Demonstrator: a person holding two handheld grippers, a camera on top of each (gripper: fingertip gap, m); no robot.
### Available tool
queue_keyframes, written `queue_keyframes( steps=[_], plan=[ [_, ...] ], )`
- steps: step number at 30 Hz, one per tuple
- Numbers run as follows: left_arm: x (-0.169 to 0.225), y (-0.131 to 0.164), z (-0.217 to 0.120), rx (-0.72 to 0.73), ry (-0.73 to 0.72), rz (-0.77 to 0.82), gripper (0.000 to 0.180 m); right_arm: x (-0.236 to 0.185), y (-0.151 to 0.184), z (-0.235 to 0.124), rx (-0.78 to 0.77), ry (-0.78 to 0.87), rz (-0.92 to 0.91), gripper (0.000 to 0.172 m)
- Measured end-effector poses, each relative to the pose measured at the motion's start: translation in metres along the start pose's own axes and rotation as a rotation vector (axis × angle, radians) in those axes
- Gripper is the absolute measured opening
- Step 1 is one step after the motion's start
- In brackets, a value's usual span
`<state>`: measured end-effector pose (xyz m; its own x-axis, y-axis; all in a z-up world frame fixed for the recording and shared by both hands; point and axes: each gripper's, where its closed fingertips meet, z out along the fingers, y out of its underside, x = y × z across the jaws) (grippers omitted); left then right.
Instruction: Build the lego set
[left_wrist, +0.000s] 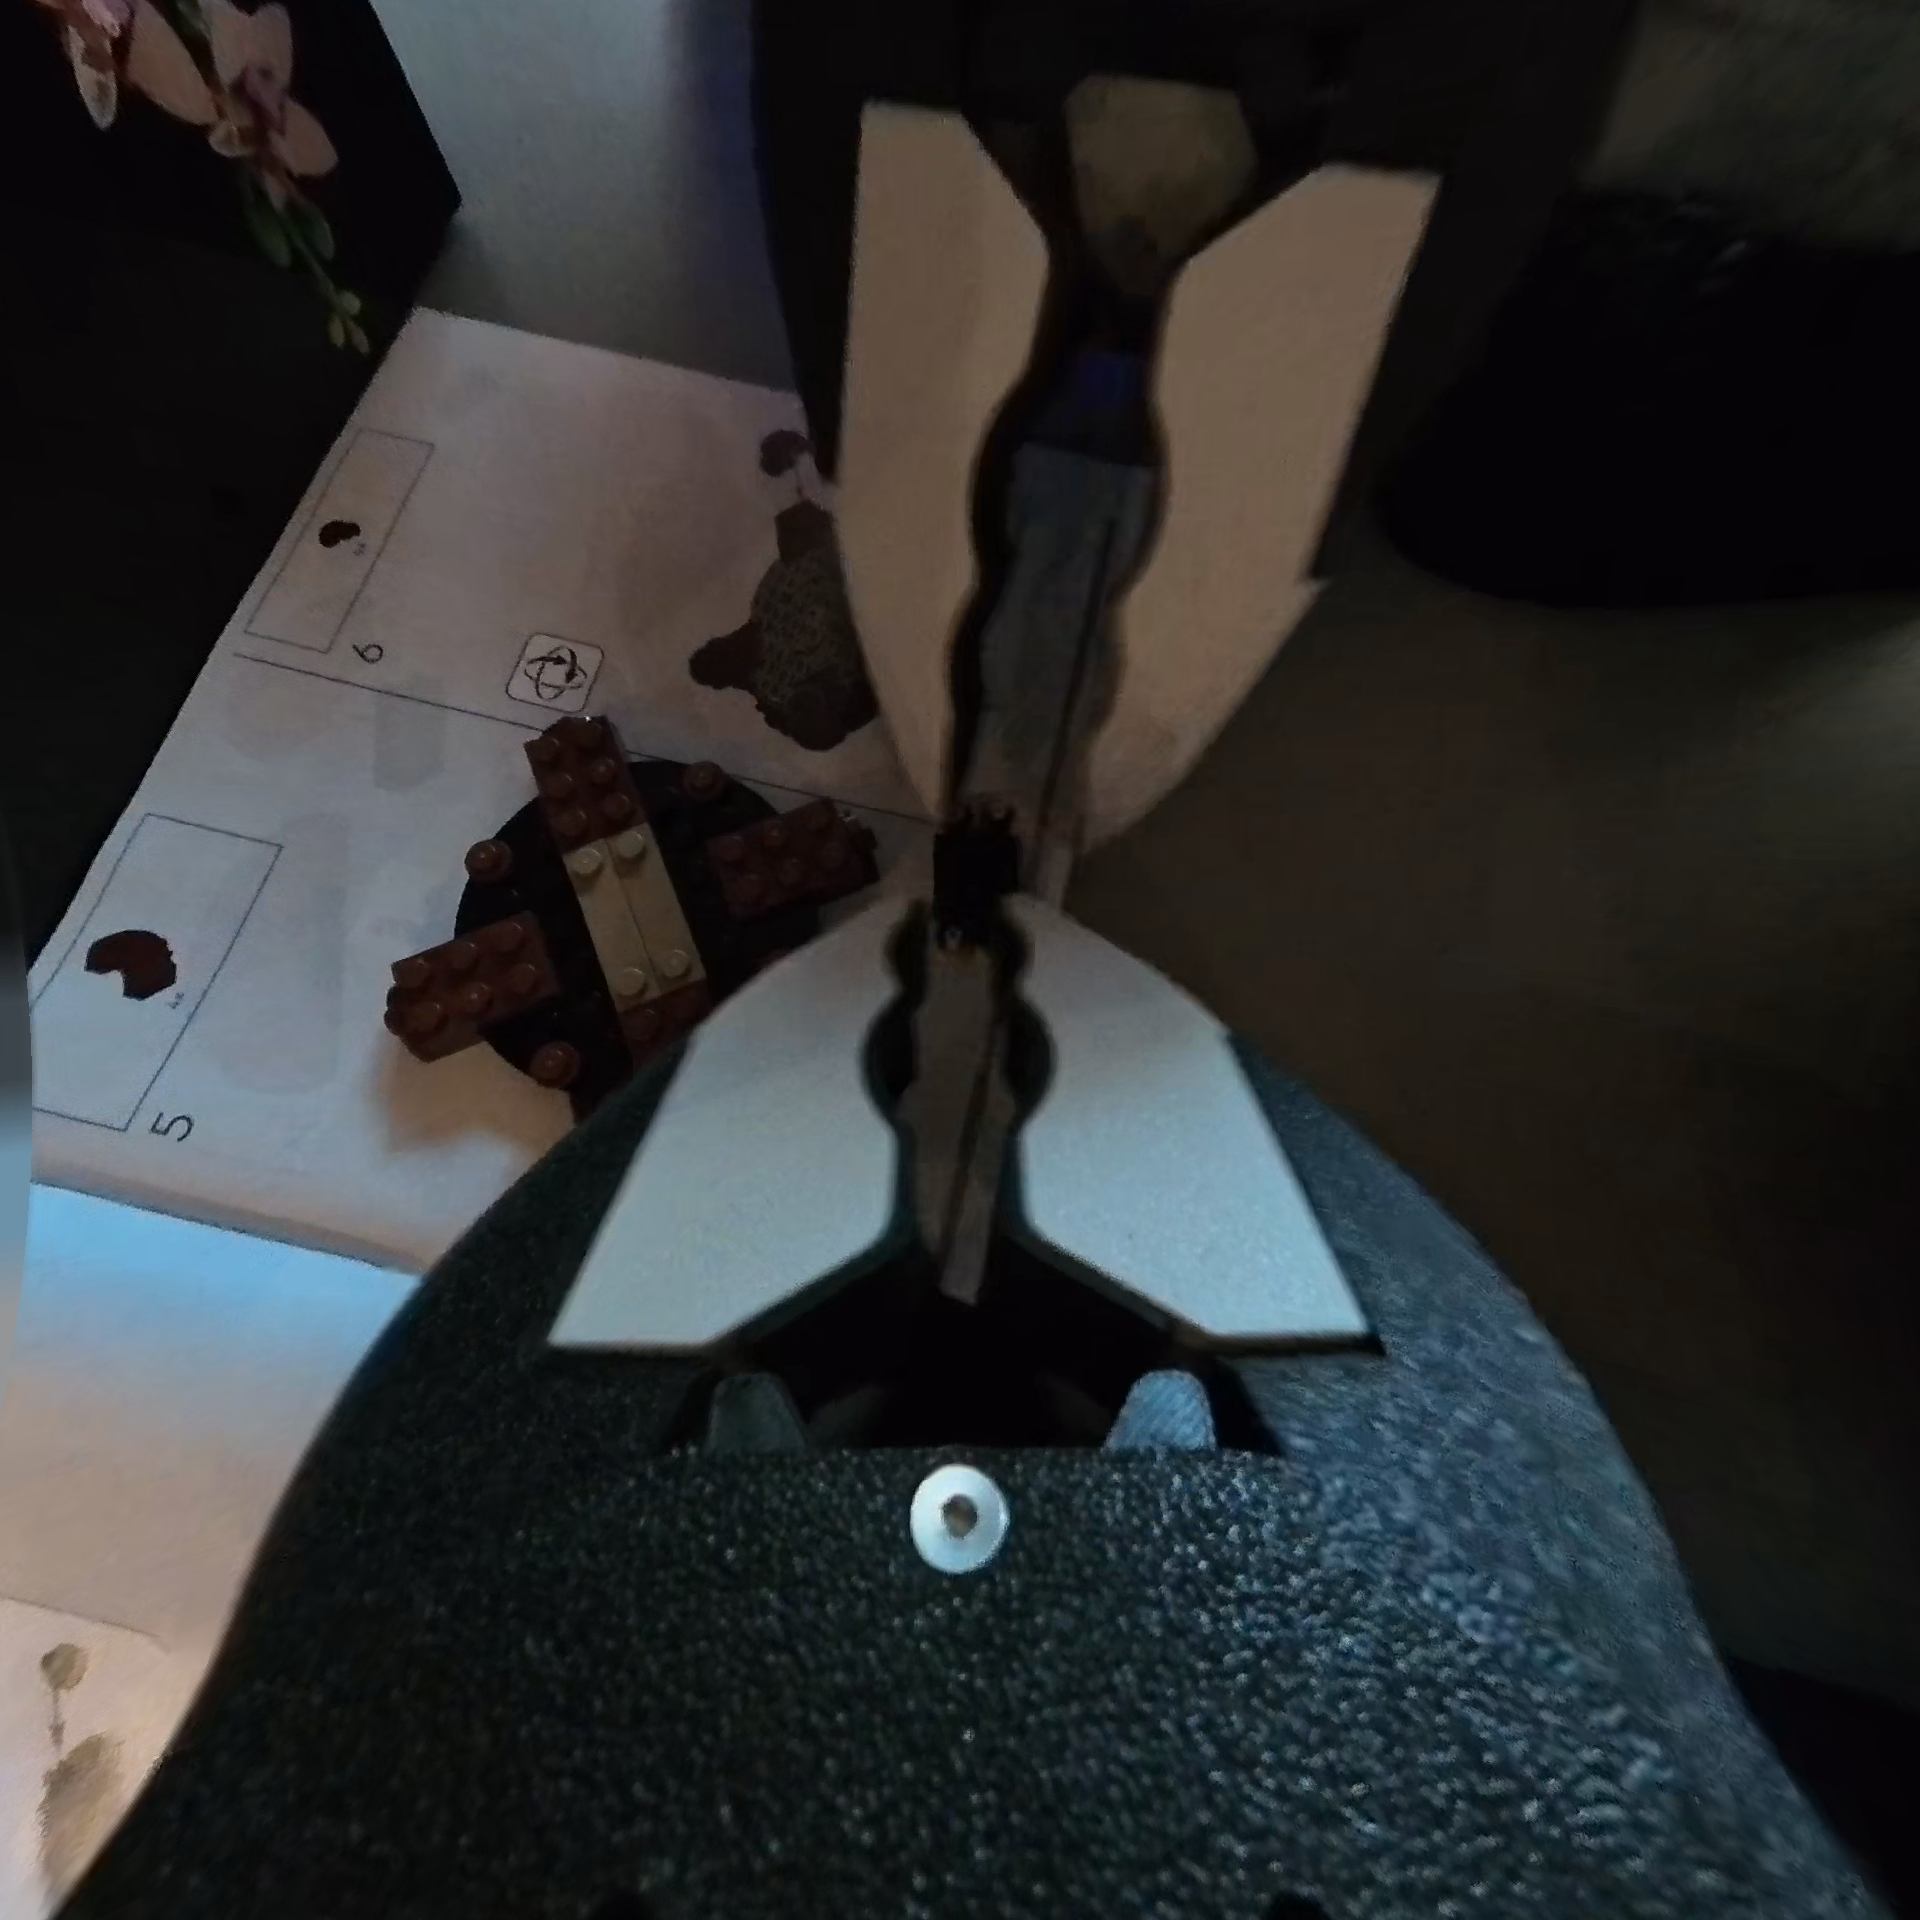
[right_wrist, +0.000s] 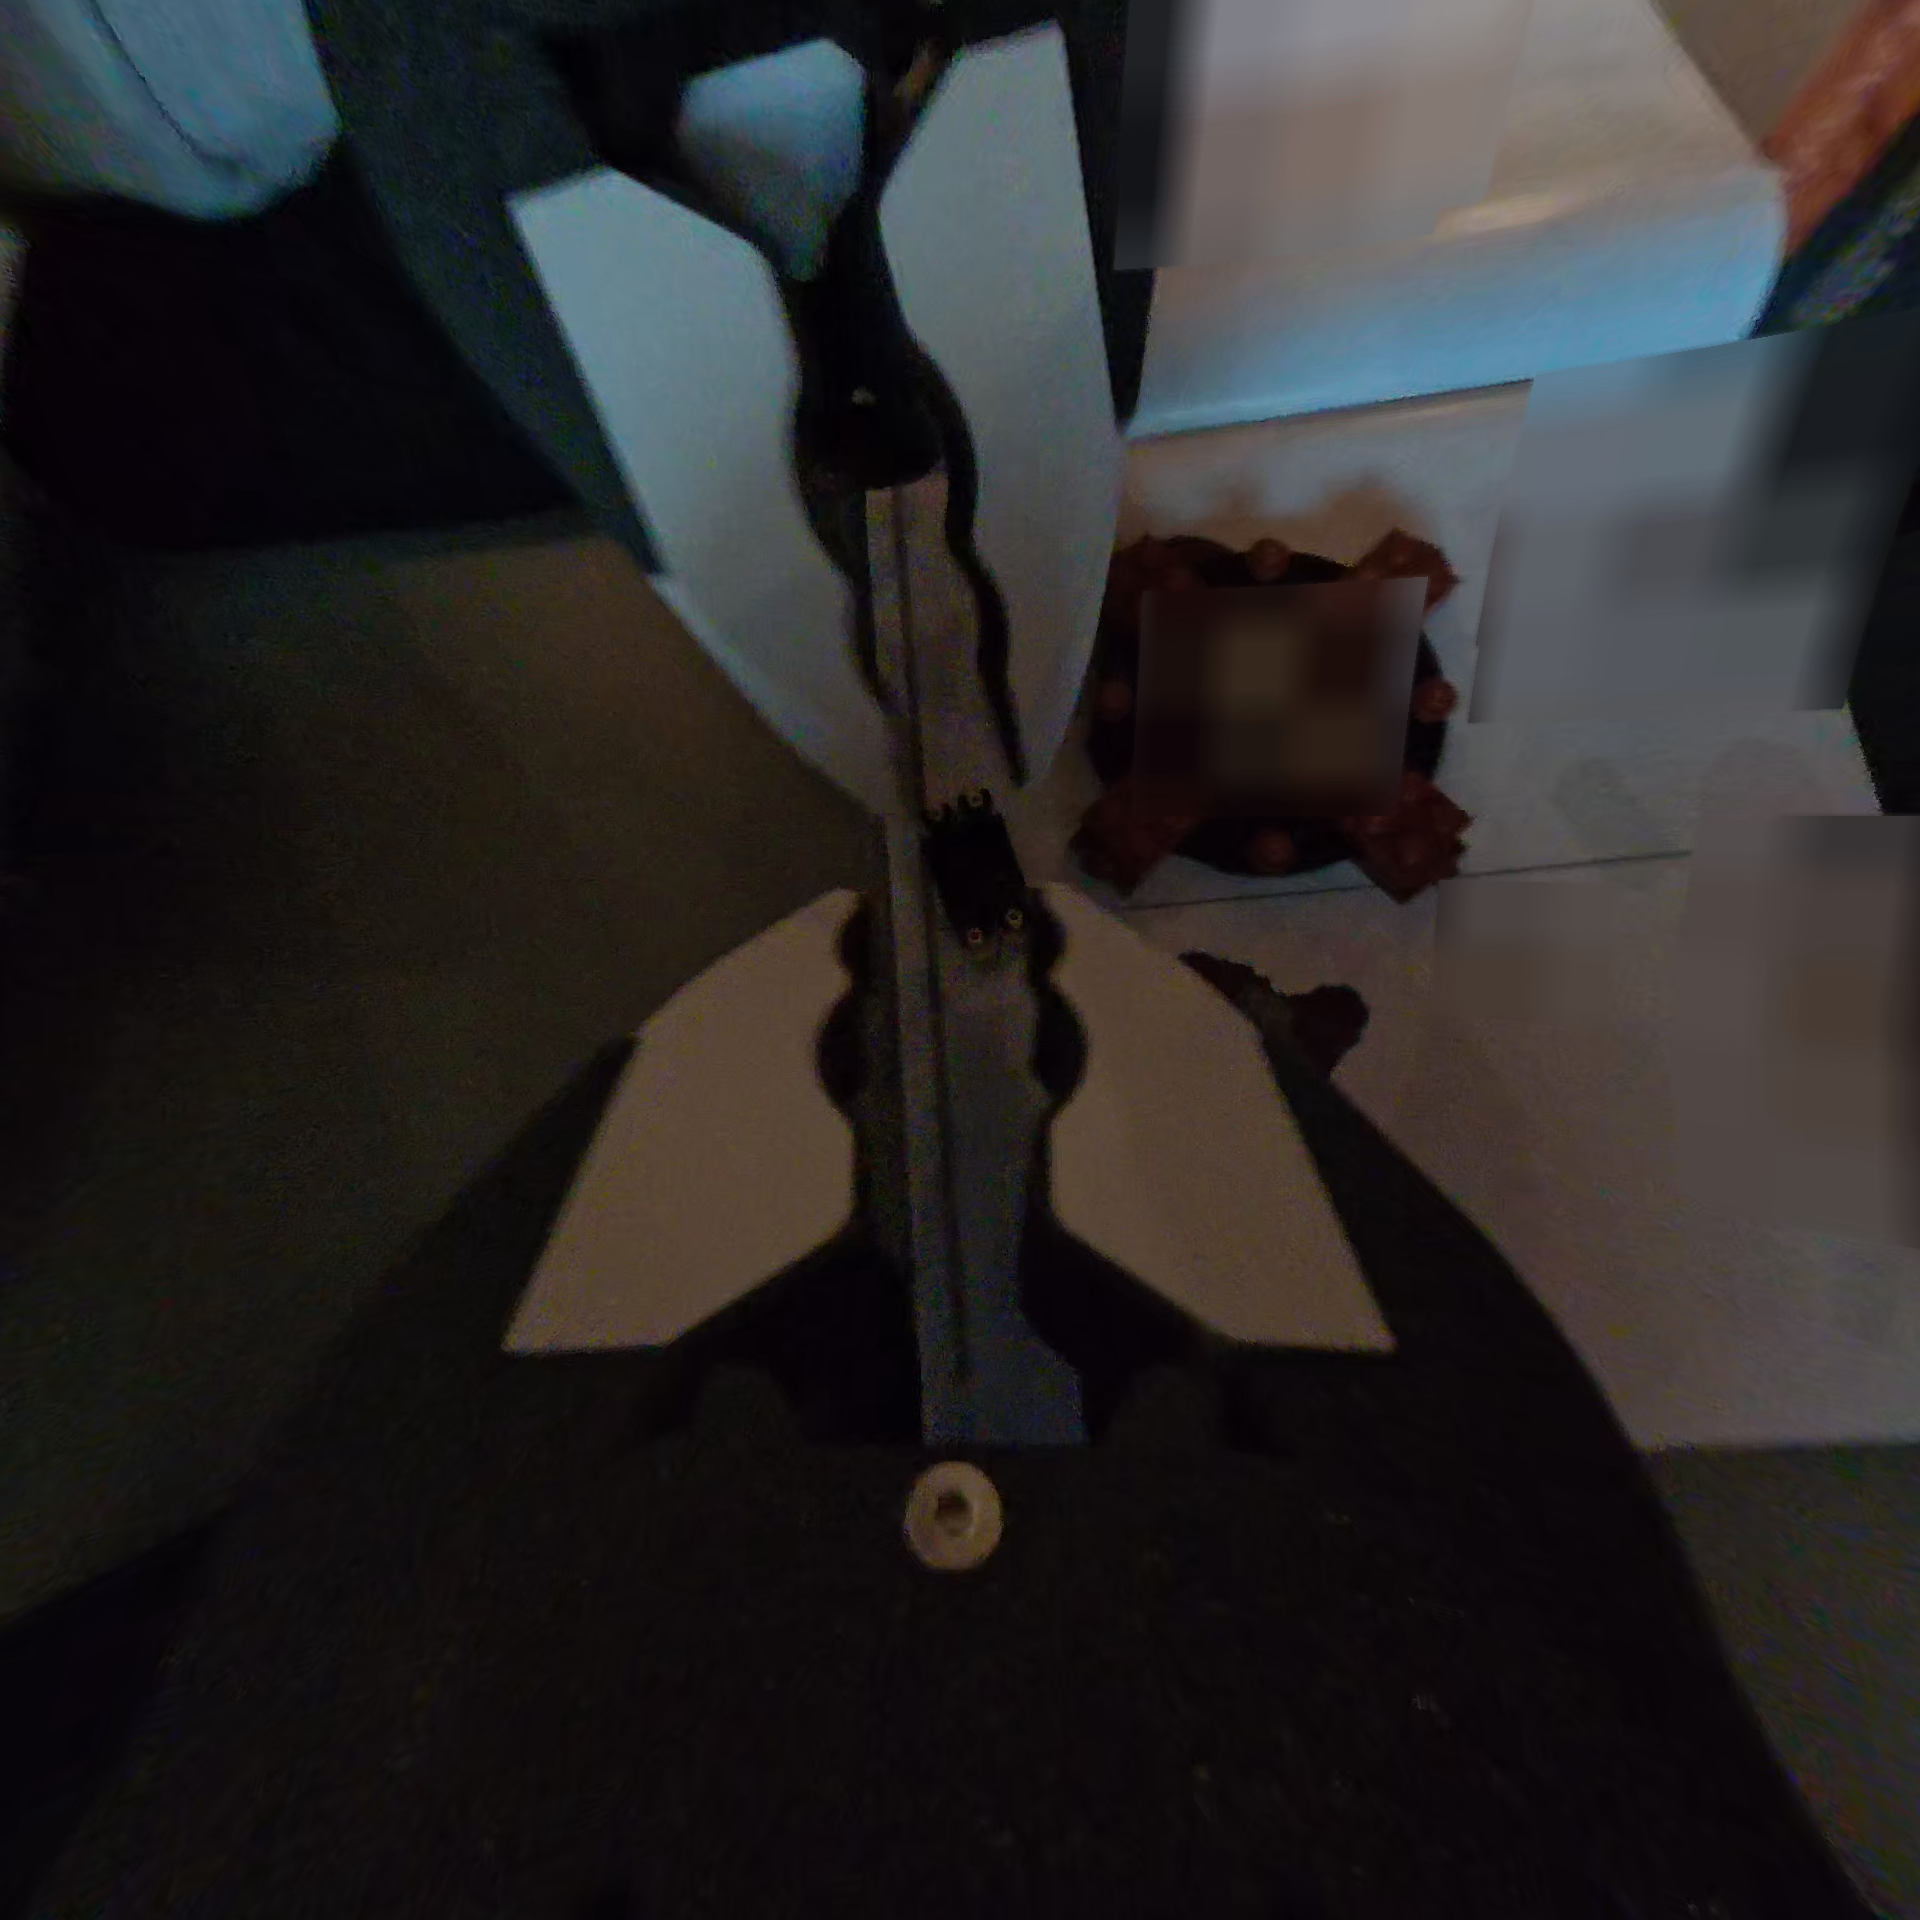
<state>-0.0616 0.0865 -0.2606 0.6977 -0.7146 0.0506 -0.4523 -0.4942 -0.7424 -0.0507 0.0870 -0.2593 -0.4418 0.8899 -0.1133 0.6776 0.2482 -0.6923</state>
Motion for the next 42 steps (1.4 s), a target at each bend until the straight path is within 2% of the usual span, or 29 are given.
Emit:
queue_keyframes(
  steps=[2, 3, 7, 12, 14, 17, 20, 23, 26, 28, 31, 34, 38, 42],
  plan=[
    [0.003, -0.009, -0.013, 0.051, 0.017, -0.03, 0.032, 0.001, -0.006, -0.008, 0.064, 0.035, 0.005, 0.041],
    [0.005, -0.014, -0.021, 0.089, 0.024, -0.047, 0.032, 0.003, -0.005, -0.011, 0.073, 0.062, -0.021, 0.041],
    [0.007, -0.008, -0.044, 0.113, -0.028, -0.035, 0.032, 0.006, 0.004, -0.007, 0.015, 0.1, -0.12, 0.029],
    [0.018, -0.006, -0.06, 0.172, -0.07, -0.007, 0.031, 0.01, 0.004, 0.005, -0.008, 0.072, -0.123, 0.024],
    [0.018, -0.005, -0.066, 0.197, -0.111, 0.005, 0.031, 0.006, 0.004, 0.008, -0.011, 0.032, -0.117, 0.014],
    [0.014, -0.005, -0.076, 0.268, -0.199, 0.021, 0.031, 0.003, 0.004, 0.007, 0.0, 0.032, -0.113, 0.013],
    [0.009, -0.007, -0.085, 0.343, -0.277, 0.019, 0.032, -0.008, -0.024, -0.004, 0.161, 0.006, -0.046, 0.014],
    [0.017, -0.016, -0.098, 0.455, -0.26, 0.009, 0.032, -0.025, -0.068, -0.021, 0.345, -0.018, -0.038, 0.013],
    [0.021, -0.021, -0.118, 0.568, -0.246, -0.035, 0.033, -0.037, -0.1, -0.023, 0.381, -0.004, -0.114, 0.013],
    [0.022, -0.019, -0.132, 0.622, -0.258, -0.037, 0.035, -0.051, -0.116, -0.018, 0.385, -0.059, -0.161, 0.013],
    [0.021, -0.007, -0.146, 0.65, -0.282, -0.051, 0.036, -0.055, -0.127, -0.006, 0.357, -0.096, -0.176, 0.013],
    [0.013, 0.004, -0.155, 0.666, -0.343, -0.096, 0.035, -0.035, -0.132, 0.009, 0.295, -0.025, -0.148, 0.013],
    [0.016, 0.014, -0.159, 0.628, -0.37, -0.118, 0.034, 0.016, -0.119, 0.034, 0.064, 0.133, -0.046, 0.013],
    [0.016, 0.023, -0.159, 0.591, -0.422, -0.102, 0.033, 0.042, -0.114, 0.06, -0.078, 0.142, -0.048, 0.013]
  ],
)
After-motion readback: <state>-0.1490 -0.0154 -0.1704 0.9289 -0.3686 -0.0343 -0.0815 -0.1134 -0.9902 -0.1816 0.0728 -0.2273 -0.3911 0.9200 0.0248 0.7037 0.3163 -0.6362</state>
